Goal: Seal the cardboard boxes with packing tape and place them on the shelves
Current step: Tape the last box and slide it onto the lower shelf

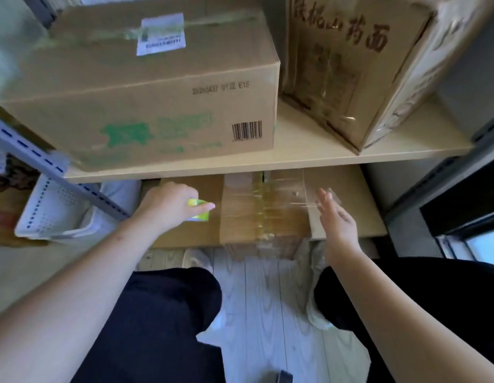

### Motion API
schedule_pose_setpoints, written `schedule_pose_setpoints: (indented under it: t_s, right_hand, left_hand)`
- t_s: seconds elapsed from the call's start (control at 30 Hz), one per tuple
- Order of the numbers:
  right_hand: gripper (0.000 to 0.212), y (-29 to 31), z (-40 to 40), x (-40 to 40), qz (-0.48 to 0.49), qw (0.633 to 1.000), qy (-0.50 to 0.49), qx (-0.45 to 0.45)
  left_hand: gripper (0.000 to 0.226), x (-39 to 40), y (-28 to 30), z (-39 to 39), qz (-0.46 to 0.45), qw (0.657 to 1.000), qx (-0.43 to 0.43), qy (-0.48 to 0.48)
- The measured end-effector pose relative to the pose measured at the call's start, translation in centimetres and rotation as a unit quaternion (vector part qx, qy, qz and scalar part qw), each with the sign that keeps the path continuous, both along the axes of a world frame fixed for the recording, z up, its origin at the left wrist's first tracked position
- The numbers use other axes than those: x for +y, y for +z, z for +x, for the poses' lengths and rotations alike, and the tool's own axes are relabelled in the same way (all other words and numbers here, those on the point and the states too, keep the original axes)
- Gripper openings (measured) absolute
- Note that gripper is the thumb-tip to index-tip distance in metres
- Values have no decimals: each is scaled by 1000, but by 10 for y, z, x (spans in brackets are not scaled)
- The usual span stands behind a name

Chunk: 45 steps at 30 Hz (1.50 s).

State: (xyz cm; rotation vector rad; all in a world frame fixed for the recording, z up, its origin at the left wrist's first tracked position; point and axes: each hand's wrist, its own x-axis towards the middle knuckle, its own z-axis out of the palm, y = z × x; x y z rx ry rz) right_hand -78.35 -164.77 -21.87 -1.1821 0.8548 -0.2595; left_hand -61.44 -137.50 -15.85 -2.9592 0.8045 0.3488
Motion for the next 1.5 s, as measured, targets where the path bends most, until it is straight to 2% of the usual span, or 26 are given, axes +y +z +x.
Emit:
schedule_pose_setpoints:
  t_s: [0.1,0.2,0.3,0.37,0.43,0.47,0.53,0.6,0.67,0.73,0.77,0.8,0.83,0.9,0.93,0.97,1.03,1.1,1.17,1.23,1.3,1.37,1.43,1.5]
  right_hand:
    - [26,-10,24,-8,25,999,-31,3]
    - [22,-28,31,-13,67,995,-78,16]
    - [34,-43,31,-10,101,992,-71,21]
    - [40,-40,31,-9,106,992,-59,28]
    - [42,-33,34,-13,94,994,-50,33]
    - [42,-30,35,-16,84,995,-50,31]
    - [44,-27,42,-22,48,998,-36,19]
    - [44,-27,54,-26,22,1000,-19,7]
    - [37,-31,67,-29,26,1000,-12,9]
    - [29,-37,78,-34,44,999,-27,10]
    - [27,-40,84,-36,49,998,-32,11]
    - [26,-43,89,-38,51,998,-34,15]
    - [27,-46,92,-40,49,998,-36,23]
    - [37,-55,99,-44,38,997,-40,49]
    - [40,-62,101,-45,32,996,-41,68]
    - [41,-68,102,-44,25,995,-41,90]
    - [44,-76,106,-39,-4,985,-19,170]
    - [48,-75,110,-35,-63,966,47,248]
    - [55,-71,116,-41,-80,955,111,263]
    - [53,-65,113,-55,-88,936,170,296]
    - [44,-60,110,-66,-170,906,175,347]
    - [37,-57,112,-65,-268,897,80,343]
    - [50,-51,126,-40,-342,884,77,310]
    - [77,-57,134,-10,-401,846,183,300]
  left_hand:
    - [56,-5,-18,18,-59,998,16,-4]
    - [56,-6,-37,27,-129,980,149,38]
    - [48,-1,-54,34,-183,924,309,133]
    - [58,1,-53,32,-190,873,411,183]
    - [77,3,-49,36,-223,838,454,205]
    - [87,3,-46,39,-232,842,443,202]
    - [89,-1,-41,46,-217,888,364,180]
    - [91,-7,-40,53,-144,942,236,189]
    - [101,-15,-45,55,-51,972,143,181]
    - [90,-25,-51,58,36,985,83,148]
    - [72,-27,-53,61,53,987,68,138]
    - [56,-26,-58,68,44,986,67,145]
    - [53,-25,-65,75,45,985,70,152]
    - [56,-28,-76,82,78,985,85,126]
    - [55,-30,-82,84,66,985,92,127]
    - [59,-33,-87,84,46,987,95,125]
    - [67,-40,-96,86,-55,981,112,148]
    - [65,-42,-96,85,-78,973,157,147]
    - [67,-43,-91,84,-77,962,213,150]
    - [68,-44,-89,85,-92,951,252,154]
    - [68,-45,-88,84,-106,945,263,160]
    - [67,-44,-93,87,-88,954,243,153]
    - [64,-47,-96,90,-72,959,233,142]
    - [55,-50,-98,92,-57,959,243,133]
